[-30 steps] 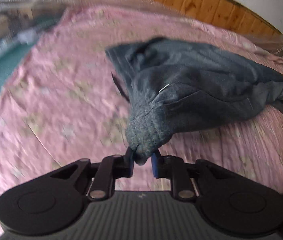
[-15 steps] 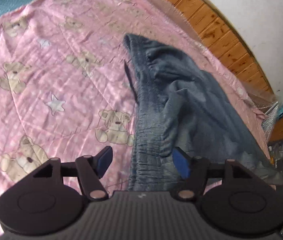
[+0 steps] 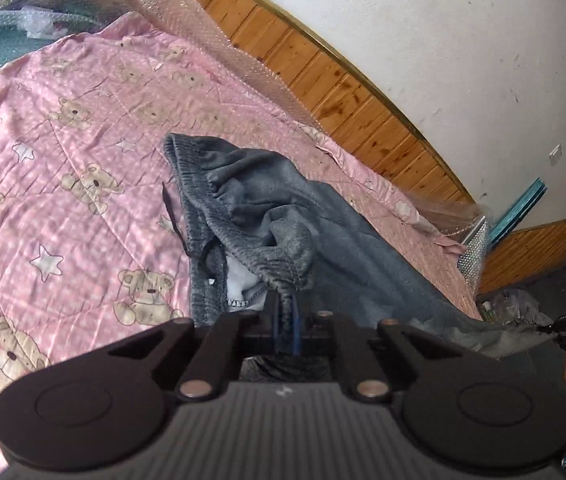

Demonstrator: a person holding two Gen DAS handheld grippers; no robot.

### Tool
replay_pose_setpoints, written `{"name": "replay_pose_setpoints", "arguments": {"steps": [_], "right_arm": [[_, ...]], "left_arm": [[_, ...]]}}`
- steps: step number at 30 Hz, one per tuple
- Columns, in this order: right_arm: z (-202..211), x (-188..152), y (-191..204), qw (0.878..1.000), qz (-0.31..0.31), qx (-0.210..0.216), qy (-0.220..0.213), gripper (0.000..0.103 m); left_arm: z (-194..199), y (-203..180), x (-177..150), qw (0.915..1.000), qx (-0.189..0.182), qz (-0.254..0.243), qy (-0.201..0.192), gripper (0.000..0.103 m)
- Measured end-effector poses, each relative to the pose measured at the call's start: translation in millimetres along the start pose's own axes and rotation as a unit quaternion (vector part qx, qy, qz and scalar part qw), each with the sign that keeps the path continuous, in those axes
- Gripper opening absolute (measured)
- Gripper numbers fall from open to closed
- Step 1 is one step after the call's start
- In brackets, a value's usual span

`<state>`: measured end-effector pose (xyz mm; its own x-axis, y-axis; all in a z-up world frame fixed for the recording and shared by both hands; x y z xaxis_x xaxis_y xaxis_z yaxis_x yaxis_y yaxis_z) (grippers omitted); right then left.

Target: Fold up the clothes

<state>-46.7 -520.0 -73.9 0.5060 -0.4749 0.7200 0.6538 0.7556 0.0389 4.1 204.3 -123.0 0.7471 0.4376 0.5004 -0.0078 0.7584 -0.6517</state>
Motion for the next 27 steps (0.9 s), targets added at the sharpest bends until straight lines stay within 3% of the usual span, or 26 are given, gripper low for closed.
{"name": "replay_pose_setpoints", "arguments": {"steps": [1, 3, 7, 10, 11, 12, 13, 14, 15, 18, 22, 24, 26, 27], "right_arm": [[-2.2, 0.2, -0.2, 1.000, -0.003, 0.000, 0.003, 0.004], [-9.7, -4.8, -0.2, 1.000, -0.009, -0.007, 0.014, 0.004], [-25.9, -21.9, 2.3, 0.999, 0.001, -0.019, 0.046, 0.006], [-33.6, -35.4, -2.7, 0.998, -0.008, -0.030, 0.062, 0.019], [-37.0, -39.0, -2.6, 0.997, -0.003, -0.030, 0.070, 0.020], [-39.5, -41.7, 0.1, 0.997, 0.011, -0.026, 0.077, 0.019], [-39.4, -43.7, 1.8, 0.997, 0.025, -0.022, 0.075, 0.016], [-35.8, -42.9, 1.1, 0.997, 0.034, -0.021, 0.062, 0.004], [-29.1, -38.4, -1.0, 0.998, 0.033, -0.021, 0.042, 0.000], [-6.0, -15.9, -11.7, 1.000, 0.006, -0.020, -0.017, 0.000], [23.4, 24.4, -27.8, 0.996, -0.033, -0.006, -0.076, 0.000], [27.0, 40.1, -26.2, 0.997, -0.020, 0.021, -0.073, 0.000], [23.4, 47.7, -17.7, 0.997, 0.013, 0.048, -0.050, 0.000], [15.5, 43.7, -7.5, 0.997, 0.046, 0.058, -0.025, 0.006]], "left_arm": [[-4.8, 4.5, -4.6, 0.9999, -0.001, 0.005, 0.013, 0.010], [-16.4, 12.0, -14.2, 0.9992, -0.002, 0.012, 0.039, 0.025], [-41.4, 21.4, -23.1, 0.9976, 0.001, 0.021, 0.067, 0.029], [-47.5, 21.0, -16.9, 0.9971, -0.023, 0.038, 0.061, 0.035], [-49.0, 19.9, -14.1, 0.9967, -0.032, 0.042, 0.061, 0.035], [-51.3, 17.1, -10.3, 0.9965, -0.036, 0.038, 0.065, 0.013], [-49.8, 10.3, -6.6, 0.9964, -0.045, 0.025, 0.067, 0.008], [-42.1, 1.5, -1.0, 0.9970, -0.054, 0.008, 0.055, 0.007], [-29.5, -8.0, 7.8, 0.9973, -0.064, -0.005, 0.036, 0.007], [29.7, -35.7, 53.2, 0.9933, -0.103, -0.029, -0.043, 0.006], [102.4, -73.4, 115.0, 0.9796, -0.134, -0.074, -0.131, 0.006], [126.5, -90.4, 137.3, 0.9722, -0.140, -0.099, -0.159, 0.006], [131.1, -97.0, 145.7, 0.9719, -0.127, -0.117, -0.160, 0.007], [130.2, -95.7, 146.2, 0.9735, -0.121, -0.118, -0.154, 0.007]]}}
Point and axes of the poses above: each gripper's, at about its wrist camera, not at the fingertips, and z roughly against the way its jaws point, y to its left, x to its top, the point moved 2 cm from there along -z, roughly the way its jaws point, and after that the axes turned 6 degrees about z, right-handed, at the moved point
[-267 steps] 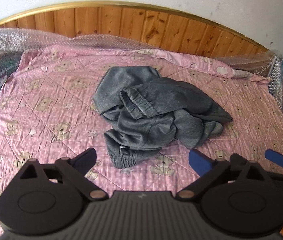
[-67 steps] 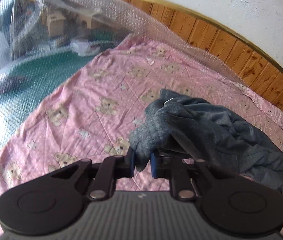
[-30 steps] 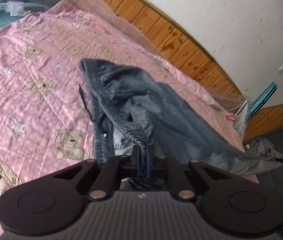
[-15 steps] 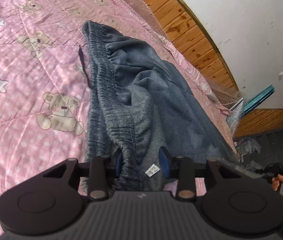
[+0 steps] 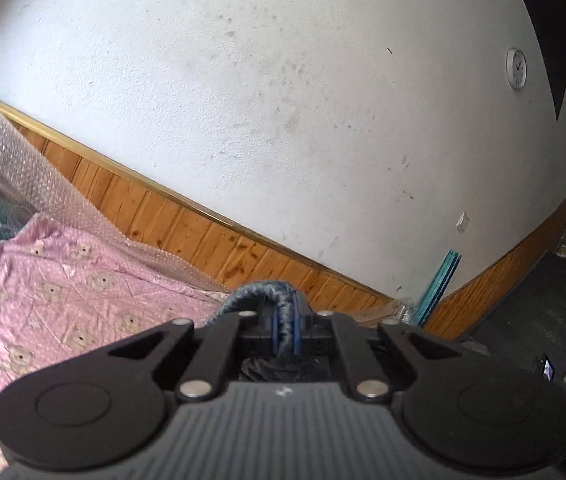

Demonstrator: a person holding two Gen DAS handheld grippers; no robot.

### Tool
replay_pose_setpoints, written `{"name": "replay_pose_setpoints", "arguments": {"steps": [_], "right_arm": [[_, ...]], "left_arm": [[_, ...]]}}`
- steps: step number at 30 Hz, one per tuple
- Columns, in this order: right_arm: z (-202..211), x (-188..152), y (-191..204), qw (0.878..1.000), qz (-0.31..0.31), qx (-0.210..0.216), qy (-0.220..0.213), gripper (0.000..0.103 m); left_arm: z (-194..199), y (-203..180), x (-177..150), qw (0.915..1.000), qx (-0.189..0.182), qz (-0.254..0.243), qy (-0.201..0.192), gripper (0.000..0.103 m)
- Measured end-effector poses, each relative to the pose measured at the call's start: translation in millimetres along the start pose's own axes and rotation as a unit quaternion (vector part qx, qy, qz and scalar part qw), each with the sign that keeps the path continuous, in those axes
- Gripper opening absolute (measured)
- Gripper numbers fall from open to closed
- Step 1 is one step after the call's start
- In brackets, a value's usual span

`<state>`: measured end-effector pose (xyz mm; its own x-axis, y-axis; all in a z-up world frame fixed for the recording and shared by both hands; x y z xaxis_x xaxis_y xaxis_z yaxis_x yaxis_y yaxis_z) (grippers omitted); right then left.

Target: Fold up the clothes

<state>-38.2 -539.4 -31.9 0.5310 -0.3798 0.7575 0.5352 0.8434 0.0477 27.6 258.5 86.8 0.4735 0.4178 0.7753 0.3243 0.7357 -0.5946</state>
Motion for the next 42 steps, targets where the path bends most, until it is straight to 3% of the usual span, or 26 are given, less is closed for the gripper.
{"name": "replay_pose_setpoints", "arguments": {"steps": [2, 5, 7, 9, 11, 13, 14, 16, 19, 23, 24, 27, 29, 31, 33, 36, 38, 40, 41, 42], "right_arm": [[-17.9, -26.4, 28.3, 0.996, 0.072, 0.012, 0.048, 0.019], [-40.8, -76.5, 69.0, 0.980, 0.169, 0.009, 0.102, 0.059], [-57.3, -106.0, 80.3, 0.973, 0.194, -0.036, 0.117, 0.067], [-82.8, -122.9, 70.7, 0.975, 0.151, -0.074, 0.144, 0.075], [-105.7, -134.9, 53.2, 0.977, 0.090, -0.079, 0.174, 0.071], [-124.0, -144.1, 32.0, 0.977, 0.037, -0.057, 0.203, 0.019], [-120.4, -142.9, 18.7, 0.980, 0.009, -0.053, 0.192, 0.003], [-100.2, -135.6, -10.1, 0.987, -0.050, -0.056, 0.141, 0.002], [-59.8, -138.7, -46.6, 0.985, -0.117, -0.089, 0.090, 0.002], [-55.4, -183.8, -78.4, 0.972, -0.168, -0.094, 0.136, 0.017], [-52.5, -192.8, -85.3, 0.967, -0.178, -0.113, 0.143, 0.030], [-35.3, -206.8, -100.2, 0.952, -0.207, -0.175, 0.139, 0.033], [-26.9, -202.1, -96.4, 0.958, -0.175, -0.188, 0.129, 0.034], [-17.5, -191.9, -87.0, 0.967, -0.131, -0.190, 0.105, 0.047], [-19.6, -180.1, -74.6, 0.977, -0.087, -0.170, 0.091, 0.069], [-39.9, -166.1, -39.8, 0.987, 0.011, -0.135, 0.090, 0.076], [-58.0, -166.7, -14.6, 0.983, 0.086, -0.132, 0.096, 0.079], [-79.0, -169.3, 4.0, 0.973, 0.153, -0.132, 0.115, 0.060], [-87.8, -167.2, 1.5, 0.969, 0.161, -0.138, 0.127, 0.011], [-93.7, -162.4, -4.3, 0.967, 0.160, -0.147, 0.133, 0.000]], "left_arm": [[-1.7, 7.0, -11.9, 0.9995, 0.019, 0.012, 0.022, 0.007], [5.4, 17.5, -34.2, 0.9967, 0.046, 0.047, 0.047, 0.007], [12.2, 22.9, -45.0, 0.9941, 0.060, 0.071, 0.057, 0.007], [21.7, 29.5, -43.6, 0.9917, 0.066, 0.096, 0.054, 0.007], [24.3, 34.3, -37.3, 0.9905, 0.076, 0.104, 0.049, 0.007], [28.0, 35.9, -31.0, 0.9904, 0.084, 0.100, 0.044, 0.007], [29.6, 35.8, -27.3, 0.9907, 0.085, 0.097, 0.042, 0.007], [36.5, 34.0, -22.6, 0.9913, 0.086, 0.090, 0.042, 0.007], [46.6, 35.8, -27.0, 0.9910, 0.091, 0.086, 0.048, 0.007], [54.8, 59.4, -51.3, 0.9849, 0.106, 0.120, 0.067, 0.007], [55.9, 65.6, -58.6, 0.9829, 0.111, 0.125, 0.076, 0.007], [51.0, 75.9, -74.3, 0.9786, 0.120, 0.122, 0.114, 0.007], [47.2, 81.2, -82.2, 0.9761, 0.121, 0.119, 0.136, 0.007], [43.7, 82.2, -82.7, 0.9766, 0.115, 0.113, 0.142, 0.007], [40.1, 81.3, -80.2, 0.9776, 0.109, 0.106, 0.145, 0.007], [37.1, 77.7, -76.6, 0.9788, 0.103, 0.090, 0.152, 0.007], [35.4, 76.9, -75.7, 0.9787, 0.103, 0.085, 0.156, 0.007], [34.3, 76.1, -75.0, 0.9785, 0.105, 0.081, 0.158, 0.007], [34.4, 75.6, -74.4, 0.9785, 0.108, 0.078, 0.158, 0.007], [35.9, 75.8, -72.7, 0.9788, 0.110, 0.078, 0.154, 0.007]]}}
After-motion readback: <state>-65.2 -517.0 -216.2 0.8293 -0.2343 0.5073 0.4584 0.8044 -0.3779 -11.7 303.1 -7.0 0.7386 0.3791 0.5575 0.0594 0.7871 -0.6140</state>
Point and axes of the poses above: each gripper's, at about its wrist camera, not at the fingertips, and z roughly against the way its jaws point, y to its left, x to its top, the point moved 2 cm from there along -z, roughly the way its jaws point, and after that the axes turned 6 degrees about z, right-handed, at the moved point
